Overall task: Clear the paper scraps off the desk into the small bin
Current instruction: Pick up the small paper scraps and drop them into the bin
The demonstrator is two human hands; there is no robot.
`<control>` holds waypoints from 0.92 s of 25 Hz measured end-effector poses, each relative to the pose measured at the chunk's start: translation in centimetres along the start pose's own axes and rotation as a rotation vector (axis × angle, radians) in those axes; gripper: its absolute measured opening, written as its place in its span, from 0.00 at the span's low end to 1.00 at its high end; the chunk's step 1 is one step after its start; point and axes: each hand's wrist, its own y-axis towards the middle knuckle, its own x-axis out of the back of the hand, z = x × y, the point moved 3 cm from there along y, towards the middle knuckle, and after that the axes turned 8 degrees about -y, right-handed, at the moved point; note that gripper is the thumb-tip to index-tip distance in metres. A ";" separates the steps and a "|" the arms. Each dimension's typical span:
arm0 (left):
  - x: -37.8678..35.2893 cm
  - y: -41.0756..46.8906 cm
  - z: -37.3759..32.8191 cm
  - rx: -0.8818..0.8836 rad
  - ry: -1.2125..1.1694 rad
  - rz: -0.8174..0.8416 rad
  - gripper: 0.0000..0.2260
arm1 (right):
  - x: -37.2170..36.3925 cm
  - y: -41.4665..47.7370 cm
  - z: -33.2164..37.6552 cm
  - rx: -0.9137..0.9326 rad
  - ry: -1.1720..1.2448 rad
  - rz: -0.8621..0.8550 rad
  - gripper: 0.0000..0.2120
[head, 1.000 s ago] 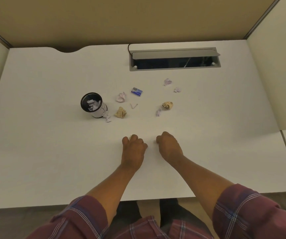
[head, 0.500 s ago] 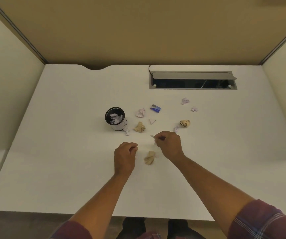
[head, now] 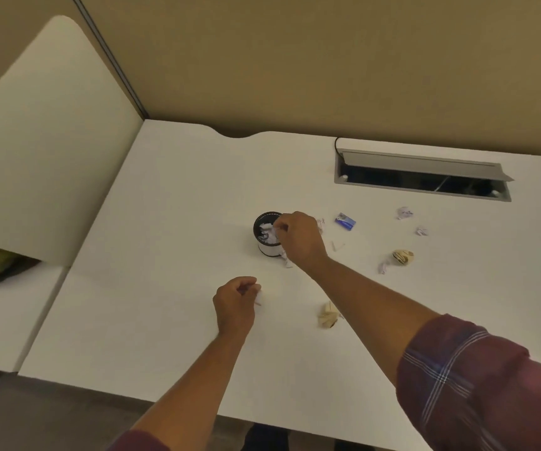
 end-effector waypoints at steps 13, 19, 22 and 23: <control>-1.1 2.1 -0.9 0.038 -0.051 0.011 0.05 | 1.0 -1.7 -4.3 -0.118 0.066 -0.109 0.08; -5.1 2.3 -2.5 -0.200 0.251 0.153 0.08 | 1.4 -5.2 -11.3 -0.240 -0.011 -0.054 0.11; -7.3 2.7 -2.7 -0.335 0.432 0.317 0.16 | 1.8 -4.7 -13.7 -0.207 -0.107 0.025 0.20; -7.8 2.9 -2.8 -0.314 0.435 0.366 0.19 | 1.9 -4.1 -14.2 -0.178 -0.161 0.071 0.24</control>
